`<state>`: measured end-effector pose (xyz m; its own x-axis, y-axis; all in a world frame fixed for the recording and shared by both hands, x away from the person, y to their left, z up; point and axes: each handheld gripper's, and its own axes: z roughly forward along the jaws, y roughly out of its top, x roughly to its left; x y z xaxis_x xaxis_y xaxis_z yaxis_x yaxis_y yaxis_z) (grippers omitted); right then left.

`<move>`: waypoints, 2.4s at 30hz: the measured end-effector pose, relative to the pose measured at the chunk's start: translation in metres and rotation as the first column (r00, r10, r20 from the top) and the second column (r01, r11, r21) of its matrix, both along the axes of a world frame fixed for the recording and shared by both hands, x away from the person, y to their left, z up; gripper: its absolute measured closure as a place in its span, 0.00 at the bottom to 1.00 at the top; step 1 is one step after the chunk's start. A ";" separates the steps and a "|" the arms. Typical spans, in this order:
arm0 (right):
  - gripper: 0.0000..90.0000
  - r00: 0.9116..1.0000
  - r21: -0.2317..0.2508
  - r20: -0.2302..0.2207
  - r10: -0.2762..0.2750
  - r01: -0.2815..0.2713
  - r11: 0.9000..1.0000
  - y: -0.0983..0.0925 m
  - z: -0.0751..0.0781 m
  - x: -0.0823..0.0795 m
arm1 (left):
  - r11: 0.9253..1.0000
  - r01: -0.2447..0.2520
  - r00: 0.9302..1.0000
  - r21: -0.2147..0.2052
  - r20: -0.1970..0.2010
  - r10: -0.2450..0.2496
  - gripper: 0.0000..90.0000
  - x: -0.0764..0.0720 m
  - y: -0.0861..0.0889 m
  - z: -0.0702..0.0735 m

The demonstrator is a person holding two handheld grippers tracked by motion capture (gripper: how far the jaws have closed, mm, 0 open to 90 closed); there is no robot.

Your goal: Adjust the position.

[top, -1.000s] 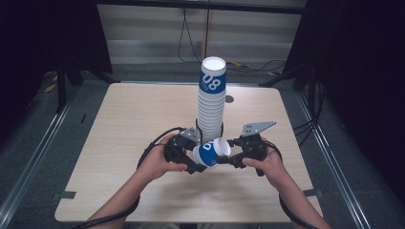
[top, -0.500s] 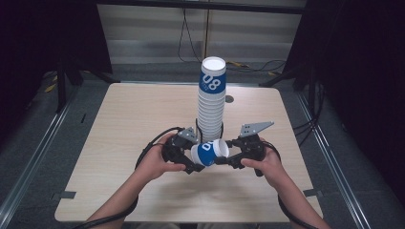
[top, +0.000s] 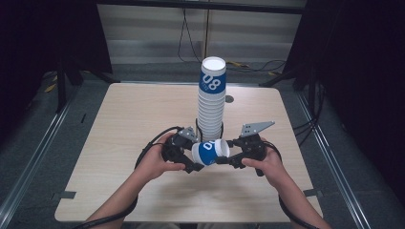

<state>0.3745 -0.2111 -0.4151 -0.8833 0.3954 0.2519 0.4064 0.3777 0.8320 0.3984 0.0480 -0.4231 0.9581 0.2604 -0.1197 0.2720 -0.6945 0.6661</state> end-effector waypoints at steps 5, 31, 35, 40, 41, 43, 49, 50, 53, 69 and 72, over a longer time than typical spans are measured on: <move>0.31 1.000 -0.003 -0.001 -0.003 0.003 1.000 -0.001 0.001 0.000 | 1.000 0.008 1.000 0.000 0.012 -0.008 0.17 0.001 -0.001 0.001; 0.31 1.000 -0.021 0.001 -0.001 0.001 1.000 0.001 0.001 0.000 | 0.999 0.013 1.000 0.030 0.010 -0.013 0.17 -0.001 -0.002 0.000; 0.31 1.000 -0.034 0.000 0.001 -0.001 0.999 0.002 0.001 0.000 | 0.999 0.024 0.999 0.045 0.025 -0.025 0.17 -0.001 -0.003 0.001; 0.31 1.000 -0.039 -0.002 -0.006 0.006 0.999 -0.001 0.000 0.000 | 0.999 0.032 0.999 0.037 0.023 -0.033 0.15 0.000 -0.001 0.004; 0.31 1.000 -0.039 -0.002 -0.006 0.006 0.999 -0.001 0.000 0.000 | 0.999 0.032 0.999 0.037 0.023 -0.033 0.16 0.000 -0.001 0.004; 0.31 1.000 -0.039 -0.002 -0.008 0.008 0.999 -0.002 0.000 0.000 | 0.998 0.032 0.999 0.045 0.043 -0.034 0.15 0.000 0.000 0.006; 0.31 1.000 -0.037 0.001 -0.006 0.006 0.999 -0.002 0.002 0.000 | 0.999 0.032 0.997 0.038 0.070 -0.035 0.11 0.000 -0.002 0.008; 0.31 1.000 -0.037 0.000 -0.004 0.004 0.999 -0.002 0.002 0.000 | 0.999 0.030 0.996 0.032 0.078 -0.033 0.10 0.000 -0.002 0.008; 0.31 1.000 -0.038 -0.001 0.002 -0.002 0.999 -0.001 0.001 0.000 | 0.999 0.031 0.996 0.038 0.081 -0.034 0.09 -0.001 -0.004 0.009; 0.31 1.000 -0.019 -0.003 0.013 -0.013 1.000 0.003 0.002 0.000 | 0.997 0.067 0.994 0.042 0.080 -0.070 0.09 -0.004 -0.016 0.006; 0.31 1.000 -0.013 -0.004 0.015 -0.015 1.000 0.002 0.001 0.000 | 0.997 0.068 0.994 0.044 0.080 -0.071 0.13 -0.004 -0.016 0.006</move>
<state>0.3740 -0.2087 -0.4136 -0.8882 0.3855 0.2498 0.4036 0.3949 0.8253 0.3946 0.0315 -0.4168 0.9801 0.1959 -0.0313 0.1683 -0.7374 0.6541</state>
